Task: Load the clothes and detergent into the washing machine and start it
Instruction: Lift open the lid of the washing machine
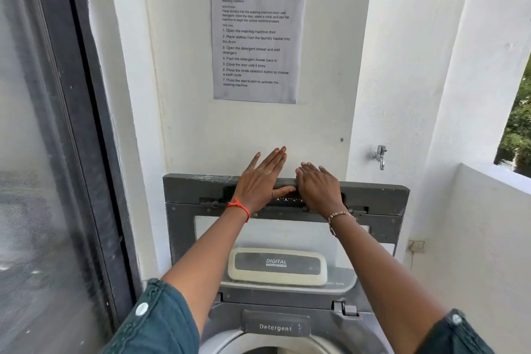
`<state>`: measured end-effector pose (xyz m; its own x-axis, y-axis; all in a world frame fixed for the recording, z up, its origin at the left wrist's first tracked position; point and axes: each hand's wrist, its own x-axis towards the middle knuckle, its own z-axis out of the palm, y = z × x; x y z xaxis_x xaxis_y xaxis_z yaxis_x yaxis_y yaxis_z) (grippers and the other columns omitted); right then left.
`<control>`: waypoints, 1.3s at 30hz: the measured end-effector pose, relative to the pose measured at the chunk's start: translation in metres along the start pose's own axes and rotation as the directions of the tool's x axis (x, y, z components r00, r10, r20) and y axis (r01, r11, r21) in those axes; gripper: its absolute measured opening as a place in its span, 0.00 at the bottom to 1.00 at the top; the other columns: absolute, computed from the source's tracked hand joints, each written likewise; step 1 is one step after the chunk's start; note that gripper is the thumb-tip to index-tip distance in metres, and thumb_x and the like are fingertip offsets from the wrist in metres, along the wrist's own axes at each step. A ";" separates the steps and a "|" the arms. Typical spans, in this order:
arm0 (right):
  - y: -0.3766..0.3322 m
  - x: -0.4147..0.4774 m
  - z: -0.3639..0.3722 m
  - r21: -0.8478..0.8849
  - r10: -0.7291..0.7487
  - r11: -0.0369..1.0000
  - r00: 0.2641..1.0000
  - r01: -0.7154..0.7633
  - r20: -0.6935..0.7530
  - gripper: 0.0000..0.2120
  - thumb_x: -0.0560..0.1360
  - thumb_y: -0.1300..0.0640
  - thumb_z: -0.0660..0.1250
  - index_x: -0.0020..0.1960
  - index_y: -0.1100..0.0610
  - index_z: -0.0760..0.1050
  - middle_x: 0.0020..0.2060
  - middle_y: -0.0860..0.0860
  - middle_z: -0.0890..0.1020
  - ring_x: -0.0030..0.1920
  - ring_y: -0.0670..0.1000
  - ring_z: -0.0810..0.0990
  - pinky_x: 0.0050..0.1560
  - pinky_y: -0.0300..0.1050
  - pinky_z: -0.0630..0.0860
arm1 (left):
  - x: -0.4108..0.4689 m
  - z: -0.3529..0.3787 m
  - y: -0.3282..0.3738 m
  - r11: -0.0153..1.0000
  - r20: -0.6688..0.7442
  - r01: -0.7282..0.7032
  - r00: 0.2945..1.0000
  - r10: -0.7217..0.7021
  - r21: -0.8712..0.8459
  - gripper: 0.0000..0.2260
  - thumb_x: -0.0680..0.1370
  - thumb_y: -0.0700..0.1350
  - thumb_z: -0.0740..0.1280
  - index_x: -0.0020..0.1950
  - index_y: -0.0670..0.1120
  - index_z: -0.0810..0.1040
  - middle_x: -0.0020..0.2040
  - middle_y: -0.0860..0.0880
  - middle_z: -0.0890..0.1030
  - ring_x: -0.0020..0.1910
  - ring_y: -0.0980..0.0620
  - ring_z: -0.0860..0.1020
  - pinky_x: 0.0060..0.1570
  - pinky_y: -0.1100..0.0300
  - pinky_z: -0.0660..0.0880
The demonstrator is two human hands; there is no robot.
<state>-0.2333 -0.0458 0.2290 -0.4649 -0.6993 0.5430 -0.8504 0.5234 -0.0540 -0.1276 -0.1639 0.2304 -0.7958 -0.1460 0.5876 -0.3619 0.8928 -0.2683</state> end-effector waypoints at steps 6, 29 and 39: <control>0.004 0.012 0.007 -0.031 0.008 0.999 0.999 -0.007 0.050 0.23 0.82 0.52 0.43 0.72 0.57 0.62 0.73 0.51 0.63 0.75 0.46 0.57 0.74 0.46 0.51 | 0.011 0.012 -0.006 1.000 0.031 0.019 0.999 -0.018 -0.009 0.39 0.73 0.68 0.43 0.77 0.45 0.49 0.78 0.51 0.47 0.76 0.58 0.47 0.76 0.52 0.44; 0.034 -0.068 0.004 0.073 -0.080 0.995 0.993 0.074 0.089 0.26 0.82 0.54 0.47 0.76 0.56 0.41 0.76 0.49 0.42 0.76 0.46 0.41 0.74 0.45 0.39 | -0.039 0.042 0.050 0.945 -0.108 0.317 0.940 -0.324 -0.077 0.36 0.76 0.63 0.47 0.76 0.41 0.50 0.77 0.44 0.56 0.76 0.48 0.54 0.72 0.49 0.43; 0.136 -0.243 -0.013 -0.237 0.307 0.942 0.892 -0.236 0.333 0.27 0.82 0.50 0.47 0.76 0.56 0.41 0.77 0.50 0.44 0.76 0.48 0.43 0.74 0.47 0.41 | -0.078 0.046 0.176 0.934 0.011 0.049 0.999 -0.049 -0.354 0.33 0.75 0.61 0.42 0.74 0.43 0.40 0.77 0.49 0.44 0.75 0.53 0.43 0.71 0.48 0.35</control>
<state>-0.2330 0.2022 0.1006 -0.7577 -0.6247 0.1886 -0.6331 0.7738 0.0195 -0.1519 -0.0153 0.1021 -0.7825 -0.1940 0.5917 -0.2054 0.9775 0.0488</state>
